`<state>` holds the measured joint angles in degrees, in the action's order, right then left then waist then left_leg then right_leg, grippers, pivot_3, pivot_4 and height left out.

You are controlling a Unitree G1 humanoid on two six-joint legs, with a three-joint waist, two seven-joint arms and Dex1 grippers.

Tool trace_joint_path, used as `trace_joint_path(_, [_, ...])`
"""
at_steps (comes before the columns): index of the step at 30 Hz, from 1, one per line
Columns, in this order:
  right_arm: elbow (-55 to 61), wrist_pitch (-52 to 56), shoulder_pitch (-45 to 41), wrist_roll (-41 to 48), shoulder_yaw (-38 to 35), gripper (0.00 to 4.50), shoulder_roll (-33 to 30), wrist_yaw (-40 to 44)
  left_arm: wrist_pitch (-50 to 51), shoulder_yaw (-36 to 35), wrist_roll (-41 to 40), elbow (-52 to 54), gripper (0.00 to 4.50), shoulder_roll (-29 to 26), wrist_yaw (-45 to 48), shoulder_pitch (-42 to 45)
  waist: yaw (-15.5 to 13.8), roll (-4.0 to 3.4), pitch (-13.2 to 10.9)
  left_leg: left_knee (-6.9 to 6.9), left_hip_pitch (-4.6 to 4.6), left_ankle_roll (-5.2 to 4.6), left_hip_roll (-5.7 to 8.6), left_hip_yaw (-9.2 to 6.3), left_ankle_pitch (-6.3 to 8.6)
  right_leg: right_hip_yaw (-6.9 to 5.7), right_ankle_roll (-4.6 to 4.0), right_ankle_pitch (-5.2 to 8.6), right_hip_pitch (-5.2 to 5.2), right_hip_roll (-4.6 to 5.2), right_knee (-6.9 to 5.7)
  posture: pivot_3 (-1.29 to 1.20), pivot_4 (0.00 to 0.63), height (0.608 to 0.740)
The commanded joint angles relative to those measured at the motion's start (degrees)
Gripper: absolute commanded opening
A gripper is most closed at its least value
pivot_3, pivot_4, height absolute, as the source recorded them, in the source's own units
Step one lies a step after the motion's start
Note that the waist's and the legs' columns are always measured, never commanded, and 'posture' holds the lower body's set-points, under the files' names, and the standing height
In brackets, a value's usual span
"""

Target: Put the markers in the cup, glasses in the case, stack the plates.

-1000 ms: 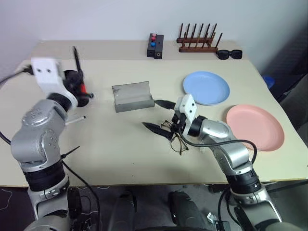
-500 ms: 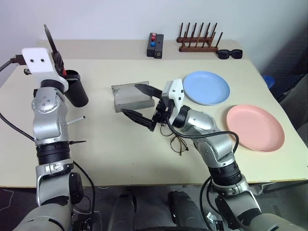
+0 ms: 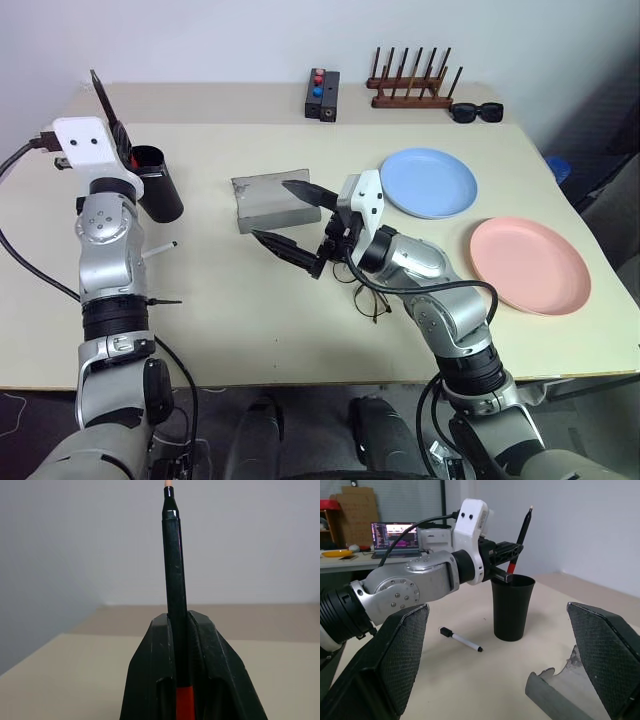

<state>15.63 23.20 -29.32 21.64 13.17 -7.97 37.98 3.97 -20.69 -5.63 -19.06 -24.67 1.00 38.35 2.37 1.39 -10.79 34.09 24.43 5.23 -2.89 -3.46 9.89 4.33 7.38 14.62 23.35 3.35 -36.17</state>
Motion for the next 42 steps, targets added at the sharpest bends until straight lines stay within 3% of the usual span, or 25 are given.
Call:
trace_joint_path(1, [2.6,-0.2,0.0,1.2,-0.2,4.50,0.2,0.1,-1.1,-0.1,-0.1,1.7,0.93,-0.3,-0.8,-0.2,0.0,0.00,0.0,0.00,0.00,0.00,0.00,0.00,0.00,0.00,0.00,0.00,0.00,0.00,0.00,0.00,0.150,0.740])
trace_joint_path(5, [2.3,-0.2,-0.1,1.5,-0.1,4.50,0.3,0.5,-0.5,0.2,0.3,2.4,2.75,-0.3,-1.4,-0.9,0.0,0.00,0.0,0.00,0.00,0.00,0.00,0.00,0.00,0.00,0.00,0.00,0.00,0.00,0.00,0.00,0.150,0.740])
trace_joint_path(13, [1.6,-0.5,-0.2,1.3,0.2,4.50,0.5,1.1,0.1,-0.3,-0.7,3.8,2.75,-0.1,-2.2,-1.6,0.0,0.00,0.0,0.00,0.00,0.00,0.00,0.00,0.00,-0.01,0.00,0.00,0.00,0.00,0.00,0.00,0.150,0.740])
trace_joint_path(17, [2.0,-0.4,-0.1,1.0,0.3,4.50,0.5,0.9,2.0,-1.9,-4.1,10.2,2.75,-1.7,0.5,-3.0,0.0,0.00,0.0,-0.01,0.00,0.00,0.00,0.00,0.00,-0.01,0.00,0.00,0.00,0.00,0.01,0.00,0.150,0.740])
trace_joint_path(24, [2.1,-0.8,0.4,0.6,-0.4,4.50,-0.9,1.0,19.1,-9.2,-19.7,29.7,2.75,-13.0,17.8,-19.1,1.0,-0.02,0.0,-0.26,-0.02,0.01,-0.06,0.02,0.00,0.00,-0.01,0.01,0.13,-0.01,-0.03,0.00,0.150,0.740])
trace_joint_path(29, [1.2,-1.4,0.4,0.7,-0.3,4.50,-1.6,1.9,34.9,-14.5,-24.1,33.7,2.75,-22.3,23.5,-32.2,1.4,-0.02,0.0,-0.24,-0.02,0.01,-0.08,0.02,0.01,0.00,-0.30,0.16,0.15,0.00,-0.02,0.00,0.150,0.740])
trace_joint_path(35, [-0.8,-2.4,-0.5,0.6,0.6,4.50,-0.8,3.8,47.9,-8.5,-23.1,28.6,2.75,-30.2,25.9,-31.3,1.0,0.09,0.0,-0.19,-0.01,0.06,-0.05,0.06,0.04,-0.04,-0.47,0.16,0.29,0.13,0.16,0.00,0.150,0.740])
trace_joint_path(38, [-1.6,-3.0,-0.8,0.5,0.9,4.50,-0.3,4.1,52.8,-0.6,-20.9,24.6,2.75,-35.3,29.2,-28.8,1.3,0.11,0.0,-0.28,0.07,0.06,-0.04,0.15,0.04,-0.03,-0.49,0.16,0.32,0.18,0.16,0.00,0.150,0.740])
trace_joint_path(42, [-1.1,-2.5,-0.2,1.1,0.8,4.50,-1.3,5.5,54.1,6.7,-19.3,18.3,2.75,-37.9,33.6,-23.3,1.5,0.12,-0.1,-0.43,0.11,0.03,-0.07,0.15,0.02,-0.03,-0.48,0.18,0.43,0.09,0.07,0.00,0.150,0.740])
